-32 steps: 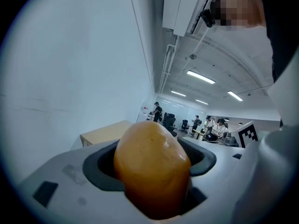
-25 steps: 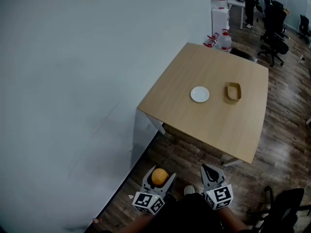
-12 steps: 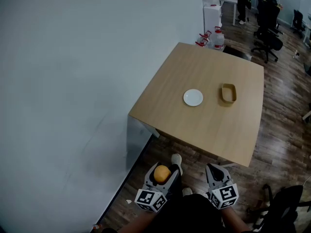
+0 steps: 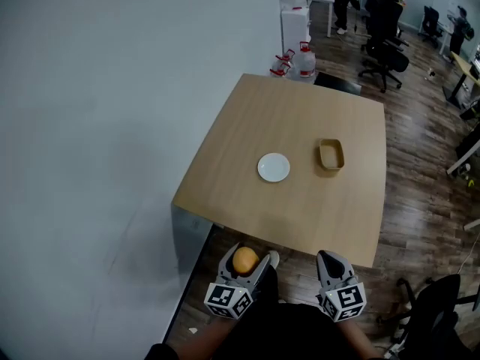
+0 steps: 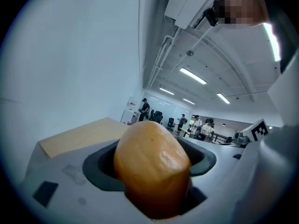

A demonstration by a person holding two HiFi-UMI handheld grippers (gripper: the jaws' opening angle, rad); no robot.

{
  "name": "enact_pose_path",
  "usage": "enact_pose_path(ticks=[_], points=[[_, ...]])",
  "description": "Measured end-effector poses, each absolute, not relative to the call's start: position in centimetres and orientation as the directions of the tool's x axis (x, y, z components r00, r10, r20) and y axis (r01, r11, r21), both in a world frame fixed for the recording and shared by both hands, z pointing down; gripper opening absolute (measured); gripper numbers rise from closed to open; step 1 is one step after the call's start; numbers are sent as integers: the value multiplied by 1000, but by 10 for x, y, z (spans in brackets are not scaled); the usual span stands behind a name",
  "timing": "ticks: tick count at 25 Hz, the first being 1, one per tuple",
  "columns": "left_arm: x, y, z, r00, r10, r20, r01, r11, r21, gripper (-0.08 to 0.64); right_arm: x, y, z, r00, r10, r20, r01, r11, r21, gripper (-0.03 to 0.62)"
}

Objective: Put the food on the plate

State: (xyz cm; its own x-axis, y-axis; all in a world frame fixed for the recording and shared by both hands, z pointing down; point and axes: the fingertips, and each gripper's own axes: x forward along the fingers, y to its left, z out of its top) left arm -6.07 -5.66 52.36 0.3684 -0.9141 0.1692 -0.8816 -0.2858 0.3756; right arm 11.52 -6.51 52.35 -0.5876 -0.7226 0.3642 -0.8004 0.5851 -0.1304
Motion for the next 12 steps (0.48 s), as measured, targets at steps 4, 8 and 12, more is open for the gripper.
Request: enact_pose_path(ticks=[4,8,12], points=[[-53,-93,526,418,-891,176,-864,-329,382,345,111,-97,515,-564,-737,372,-820,554,-145,60],[-43,-119,545,461,-864,202,-846,-359,395,345,108,-124,511,-546,-751,370,-831,540,-130,60],[-34,-152,557,495,-843,213,-833,-390,393,345,112,-152,511,-523,-766,374,-847,518,-124,60]])
